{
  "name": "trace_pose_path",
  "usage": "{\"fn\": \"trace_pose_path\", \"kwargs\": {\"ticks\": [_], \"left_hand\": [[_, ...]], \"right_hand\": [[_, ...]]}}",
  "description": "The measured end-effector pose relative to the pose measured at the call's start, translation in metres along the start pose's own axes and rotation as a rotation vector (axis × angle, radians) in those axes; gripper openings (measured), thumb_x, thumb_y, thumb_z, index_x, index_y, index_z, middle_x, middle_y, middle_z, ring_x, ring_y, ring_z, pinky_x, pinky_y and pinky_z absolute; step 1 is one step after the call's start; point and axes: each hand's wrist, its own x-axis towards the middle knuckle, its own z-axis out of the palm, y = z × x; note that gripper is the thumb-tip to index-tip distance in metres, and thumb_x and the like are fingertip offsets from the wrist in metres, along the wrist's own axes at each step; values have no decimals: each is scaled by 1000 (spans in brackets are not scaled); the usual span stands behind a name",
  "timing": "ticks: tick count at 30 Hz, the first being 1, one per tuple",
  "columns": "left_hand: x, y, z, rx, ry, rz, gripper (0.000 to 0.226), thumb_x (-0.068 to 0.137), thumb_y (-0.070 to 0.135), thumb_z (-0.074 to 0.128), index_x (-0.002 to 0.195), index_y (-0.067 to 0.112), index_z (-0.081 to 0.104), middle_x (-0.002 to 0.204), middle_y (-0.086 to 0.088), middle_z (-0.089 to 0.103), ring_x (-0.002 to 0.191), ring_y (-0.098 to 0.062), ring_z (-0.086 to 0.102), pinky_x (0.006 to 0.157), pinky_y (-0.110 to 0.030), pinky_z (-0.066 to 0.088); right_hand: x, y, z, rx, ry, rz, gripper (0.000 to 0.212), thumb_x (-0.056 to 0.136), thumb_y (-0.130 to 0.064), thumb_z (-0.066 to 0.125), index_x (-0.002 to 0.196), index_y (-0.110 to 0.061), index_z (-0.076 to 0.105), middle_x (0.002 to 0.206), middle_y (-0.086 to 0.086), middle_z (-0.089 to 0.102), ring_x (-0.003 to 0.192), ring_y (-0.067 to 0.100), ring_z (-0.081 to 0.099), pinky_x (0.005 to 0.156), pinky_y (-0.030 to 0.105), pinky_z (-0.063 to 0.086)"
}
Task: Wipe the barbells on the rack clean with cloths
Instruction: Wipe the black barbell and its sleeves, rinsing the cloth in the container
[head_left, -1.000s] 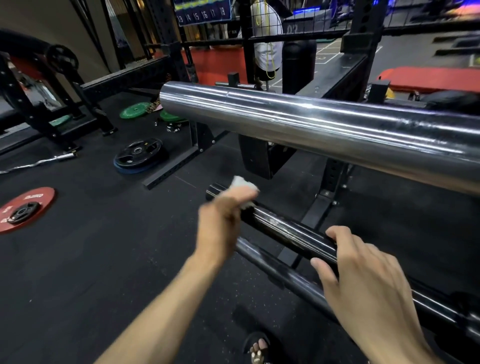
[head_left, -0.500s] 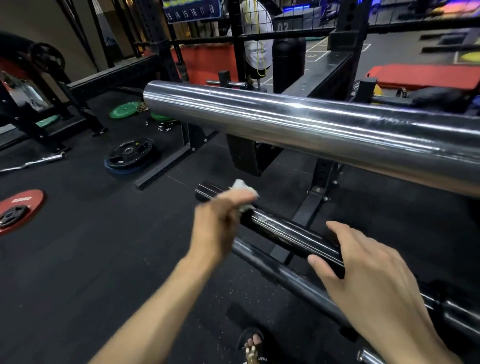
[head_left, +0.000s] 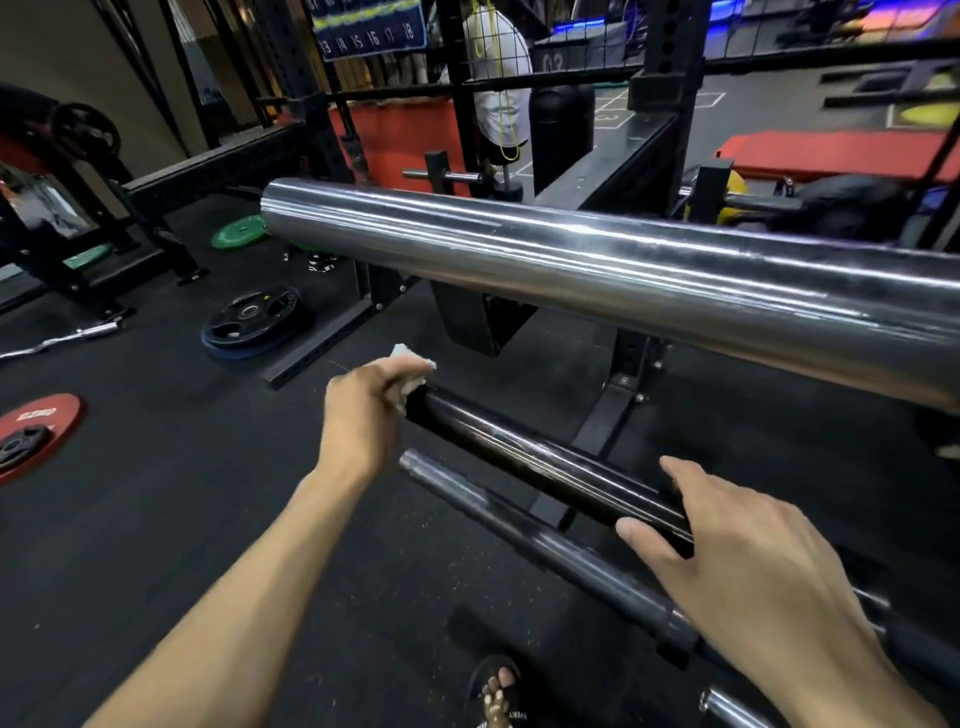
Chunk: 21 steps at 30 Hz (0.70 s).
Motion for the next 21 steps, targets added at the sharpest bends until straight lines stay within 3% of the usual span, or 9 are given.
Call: {"fn": "trace_pose_path", "kwargs": {"ticks": [4,6,8,11,12,15,17,19,21], "left_hand": [[-45,55,31,-99,-96,164,53,79,-19,51,100,20,80,111,11,75,113,0,63,101,-9,44],[-68,65,42,-242,-156,343,55,73,-25,51,103,12,79,114,10,74,117,-2,63,105,-23,48],[-70,57,41,-337,-138,367,54,75,-29,58,107,10,79,118,11,74,119,-6,66,106,-34,51],[-38,29,22,-253,-23,185,44,88,-17,59,105,18,80,113,24,69,112,13,61,104,-14,45],[-25,15,16,-202,38,114,46,89,-14,59,104,24,79,110,25,69,110,13,62,102,-13,46],[10,-22,5,-185,144,-114,48,90,-7,61,94,37,78,101,12,78,91,2,71,86,-21,57],[19,-35,6,-245,142,-265,42,94,1,61,88,39,78,88,10,78,70,2,66,68,-21,53],[22,-41,5,-306,119,-333,38,96,2,59,87,33,80,80,8,76,62,-4,60,65,-27,48],[20,-43,1,-318,94,-334,36,96,2,58,89,28,81,79,5,75,62,-9,60,67,-30,49]], "right_hand": [[0,2,-3,-17,-65,-1,54,97,-70,29,141,-40,37,114,-20,59,101,1,59,83,19,47],[0,3,-3,-44,-61,-11,52,97,-71,31,139,-40,36,118,-21,57,105,1,57,83,19,44],[-2,5,-4,-89,-54,-23,53,95,-72,35,138,-41,34,121,-22,55,107,0,55,80,17,39],[-3,6,-5,-90,-61,-5,55,94,-71,42,140,-42,33,124,-24,51,110,-2,51,77,16,30],[-3,6,-5,-87,-66,-2,55,94,-69,44,140,-42,32,124,-24,49,110,-2,49,77,17,28],[-5,3,-2,-81,-47,4,52,94,-65,50,139,-42,34,122,-23,47,109,0,46,78,18,29],[-3,3,4,-122,-70,16,52,87,-58,67,132,-37,48,113,-20,52,99,5,52,72,21,33],[-4,8,13,-123,-40,32,56,68,-48,88,114,-29,62,95,-16,57,81,11,56,61,24,36],[-3,11,18,-129,-18,28,59,56,-41,96,103,-27,63,86,-14,57,72,12,55,55,23,34]]}}
